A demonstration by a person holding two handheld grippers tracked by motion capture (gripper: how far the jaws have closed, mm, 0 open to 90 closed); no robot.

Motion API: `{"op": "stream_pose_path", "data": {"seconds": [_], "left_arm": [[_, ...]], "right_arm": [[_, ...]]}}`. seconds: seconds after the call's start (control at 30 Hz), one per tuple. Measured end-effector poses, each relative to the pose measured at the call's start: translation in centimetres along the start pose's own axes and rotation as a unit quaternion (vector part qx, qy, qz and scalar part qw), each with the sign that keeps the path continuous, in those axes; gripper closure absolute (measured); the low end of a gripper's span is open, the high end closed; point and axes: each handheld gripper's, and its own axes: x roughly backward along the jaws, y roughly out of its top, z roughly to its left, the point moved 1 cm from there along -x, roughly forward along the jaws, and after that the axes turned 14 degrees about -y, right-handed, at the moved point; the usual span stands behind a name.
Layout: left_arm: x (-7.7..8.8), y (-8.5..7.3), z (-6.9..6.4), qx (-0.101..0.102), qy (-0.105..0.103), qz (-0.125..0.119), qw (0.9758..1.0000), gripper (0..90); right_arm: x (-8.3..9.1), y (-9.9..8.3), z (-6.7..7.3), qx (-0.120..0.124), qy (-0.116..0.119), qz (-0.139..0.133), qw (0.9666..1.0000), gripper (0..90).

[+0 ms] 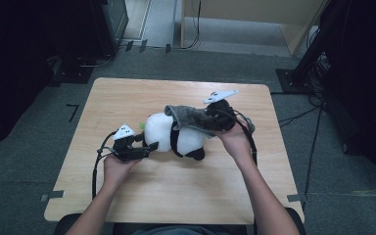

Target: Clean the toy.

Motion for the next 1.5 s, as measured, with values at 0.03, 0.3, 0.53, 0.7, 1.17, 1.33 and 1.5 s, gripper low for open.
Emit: {"op": "stream_pose_path", "data": {"seconds": [0.03, 0.3, 0.53, 0.7, 1.17, 1.33, 1.5], "left_arm": [[0.0, 0.0, 0.0, 0.001, 0.0, -0.001, 1.0, 29.1], [0.0, 0.0, -0.1, -0.003, 0.001, -0.001, 1.0, 30.1], [0.0, 0.1, -0.2, -0.004, 0.003, -0.001, 1.0, 30.1], [0.1, 0.1, -0.2, -0.003, 0.004, 0.0, 1.0, 30.5], [0.1, 0.0, -0.1, -0.005, 0.001, -0.004, 1.0, 30.3], [0.1, 0.0, -0.1, -0.005, 0.0, -0.006, 1.0, 30.1], [0.1, 0.0, -0.1, -0.005, 0.0, -0.005, 1.0, 30.0]], "right_arm": [[-0.4, 0.3, 0.6, 0.002, 0.005, 0.002, 1.0, 72.6], [-3.5, 2.6, 4.6, 0.024, 0.031, 0.006, 0.9992, 72.4], [-5.5, 4.0, 6.8, 0.037, 0.034, 0.015, 0.9986, 72.0], [-6.7, 3.9, 7.7, 0.048, 0.031, 0.032, 0.9979, 72.0], [-4.4, 2.0, 5.8, 0.041, 0.013, 0.03, 0.9986, 71.7], [-3.0, 0.8, 4.5, 0.031, 0.007, 0.026, 0.9992, 71.8], [-1.3, -0.2, 3.2, 0.027, -0.003, 0.023, 0.9994, 71.8]]}}
